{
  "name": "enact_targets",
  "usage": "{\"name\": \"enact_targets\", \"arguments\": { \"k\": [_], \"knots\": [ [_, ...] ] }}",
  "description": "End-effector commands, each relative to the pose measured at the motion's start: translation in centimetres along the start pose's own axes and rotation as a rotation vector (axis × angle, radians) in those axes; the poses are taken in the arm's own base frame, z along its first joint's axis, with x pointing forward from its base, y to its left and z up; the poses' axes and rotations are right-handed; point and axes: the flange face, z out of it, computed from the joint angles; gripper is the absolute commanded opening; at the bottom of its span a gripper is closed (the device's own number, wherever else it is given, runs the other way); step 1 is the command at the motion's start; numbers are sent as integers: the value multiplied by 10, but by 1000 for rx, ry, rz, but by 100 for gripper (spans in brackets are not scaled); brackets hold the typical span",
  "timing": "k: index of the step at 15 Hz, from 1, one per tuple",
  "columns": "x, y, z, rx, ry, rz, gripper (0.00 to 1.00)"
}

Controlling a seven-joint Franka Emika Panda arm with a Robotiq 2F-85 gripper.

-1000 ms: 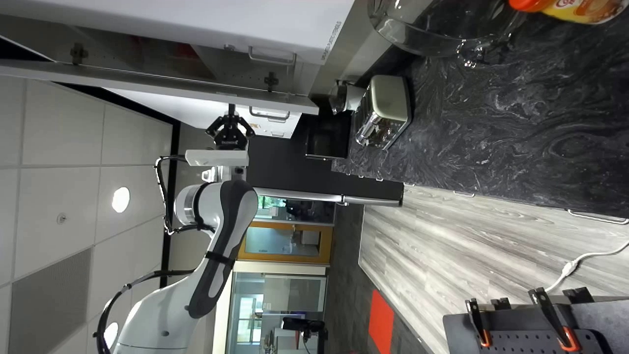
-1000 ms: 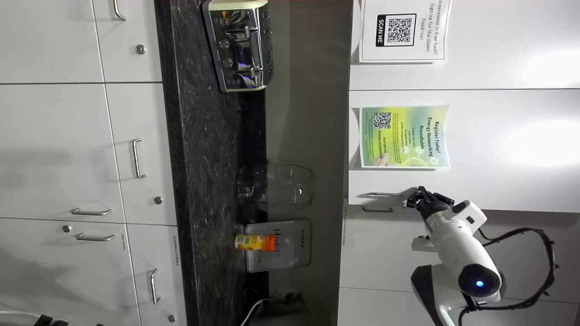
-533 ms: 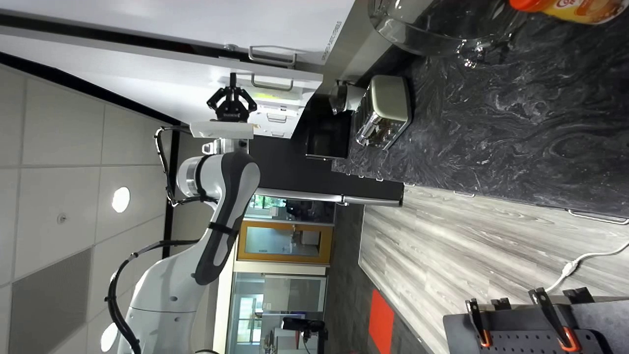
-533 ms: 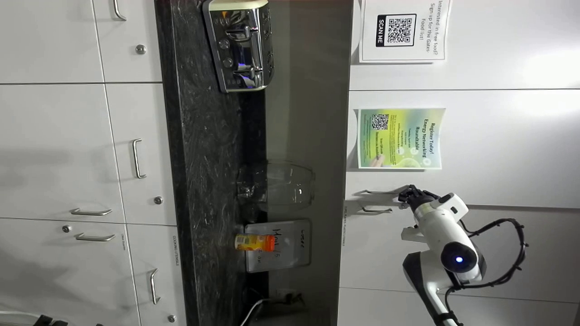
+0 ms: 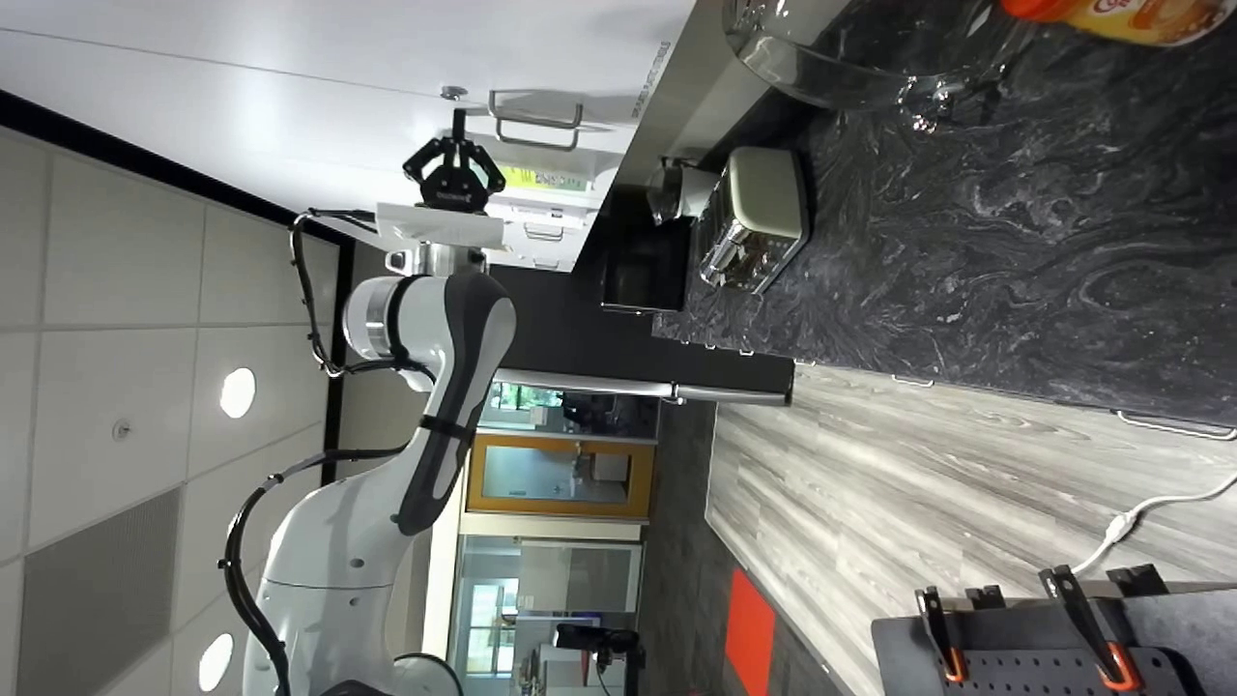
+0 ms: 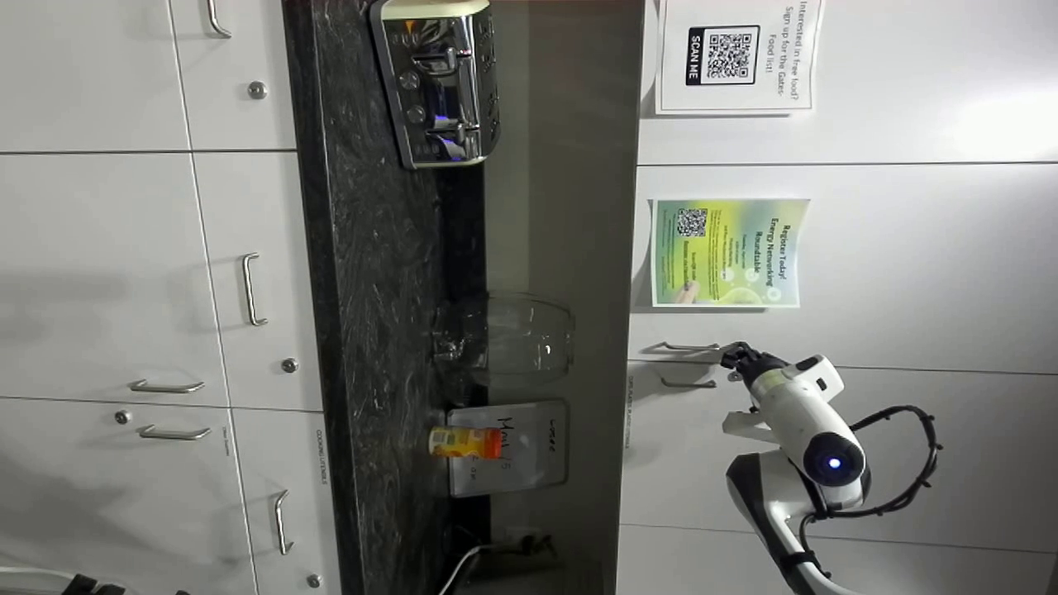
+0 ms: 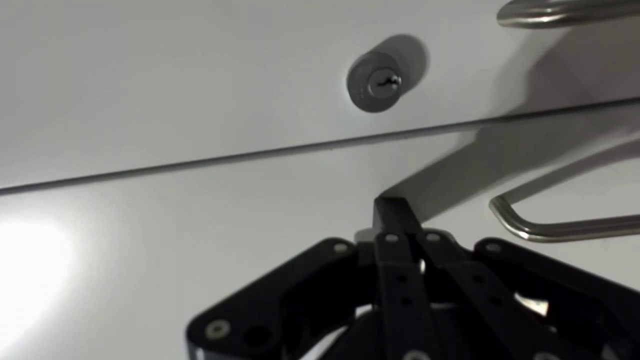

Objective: Close the cupboard

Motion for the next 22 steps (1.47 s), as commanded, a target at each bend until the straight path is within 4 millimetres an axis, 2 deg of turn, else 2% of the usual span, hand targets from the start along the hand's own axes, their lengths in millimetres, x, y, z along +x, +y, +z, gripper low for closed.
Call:
{"name": "enact_targets", "arguments": {
  "k": [1,6,12,15,16,17,18,19,22],
  "knots": [
    [-4,10,5,-19,-49,52,0],
    [7,13,-43,-4,-183,131,0],
    [34,13,-132,25,-206,221,0],
    [39,15,-166,45,-228,274,0],
    [39,14,-174,52,-234,287,2],
    [39,14,-181,62,-240,297,27],
    [48,16,-164,56,-213,286,27],
    [48,16,-169,57,-211,290,6],
    [48,13,-168,60,-214,286,26]
  ]
}}
